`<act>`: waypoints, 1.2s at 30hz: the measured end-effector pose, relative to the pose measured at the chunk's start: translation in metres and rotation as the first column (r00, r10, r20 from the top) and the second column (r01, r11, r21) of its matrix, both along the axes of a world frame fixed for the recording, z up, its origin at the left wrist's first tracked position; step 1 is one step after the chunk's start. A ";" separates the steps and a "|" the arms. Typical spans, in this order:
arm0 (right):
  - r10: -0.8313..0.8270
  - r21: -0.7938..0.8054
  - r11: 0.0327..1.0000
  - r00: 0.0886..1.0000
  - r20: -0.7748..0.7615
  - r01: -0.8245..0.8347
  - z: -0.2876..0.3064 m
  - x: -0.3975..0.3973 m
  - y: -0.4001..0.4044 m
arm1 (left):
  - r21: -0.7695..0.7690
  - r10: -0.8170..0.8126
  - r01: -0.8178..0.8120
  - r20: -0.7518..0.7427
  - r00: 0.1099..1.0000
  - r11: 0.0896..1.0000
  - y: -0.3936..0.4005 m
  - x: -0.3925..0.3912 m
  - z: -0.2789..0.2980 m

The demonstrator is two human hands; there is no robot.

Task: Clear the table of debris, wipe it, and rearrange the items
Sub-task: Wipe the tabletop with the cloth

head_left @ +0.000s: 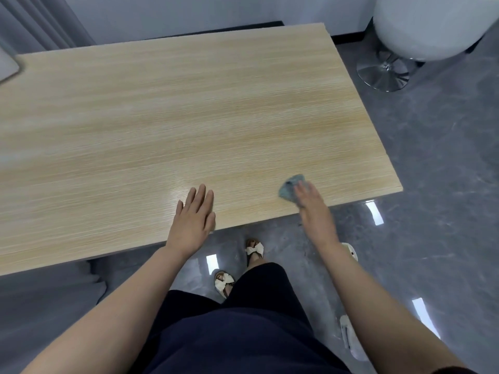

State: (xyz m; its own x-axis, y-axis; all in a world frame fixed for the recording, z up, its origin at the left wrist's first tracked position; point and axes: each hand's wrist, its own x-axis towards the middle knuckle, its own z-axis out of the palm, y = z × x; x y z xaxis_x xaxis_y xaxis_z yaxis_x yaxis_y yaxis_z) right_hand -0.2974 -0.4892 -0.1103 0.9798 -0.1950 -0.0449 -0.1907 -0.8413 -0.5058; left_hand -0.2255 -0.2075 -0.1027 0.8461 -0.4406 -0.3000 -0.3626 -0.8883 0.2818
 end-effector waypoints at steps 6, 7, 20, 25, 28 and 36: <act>-0.225 -0.098 0.969 0.974 0.021 0.226 -0.010 0.016 0.051 | 0.009 -0.013 0.013 -0.002 1.000 1.000 0.001 0.001 0.000; -0.126 -0.090 0.988 0.992 0.023 0.127 -0.009 0.018 0.070 | 0.009 -0.022 0.022 -0.003 1.000 1.000 0.002 0.001 0.000; -0.126 -0.060 0.990 0.992 0.007 0.126 -0.004 0.013 0.023 | -0.059 -0.057 0.059 0.037 0.998 0.997 0.032 -0.006 -0.003; 0.273 -0.027 0.962 0.957 0.097 -0.271 -0.003 0.021 0.119 | -0.042 0.019 -0.016 0.053 0.998 0.999 0.039 -0.008 -0.003; 0.599 0.022 0.797 0.795 0.096 -0.604 -0.004 0.022 0.138 | -0.045 0.087 -0.084 0.070 0.994 0.995 0.043 -0.007 -0.004; 0.254 -0.041 0.966 0.966 -0.050 -0.256 0.003 0.057 0.045 | -0.045 0.125 -0.123 0.061 0.990 0.991 0.041 -0.009 -0.001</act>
State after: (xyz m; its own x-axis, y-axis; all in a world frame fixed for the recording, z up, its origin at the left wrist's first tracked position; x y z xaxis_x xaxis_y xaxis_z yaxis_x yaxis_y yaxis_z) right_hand -0.2402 -0.4440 -0.1078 0.9947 0.0577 -0.0856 0.0118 -0.8875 -0.4606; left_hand -0.2343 -0.1667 -0.1035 0.9117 -0.3421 -0.2277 -0.2689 -0.9156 0.2990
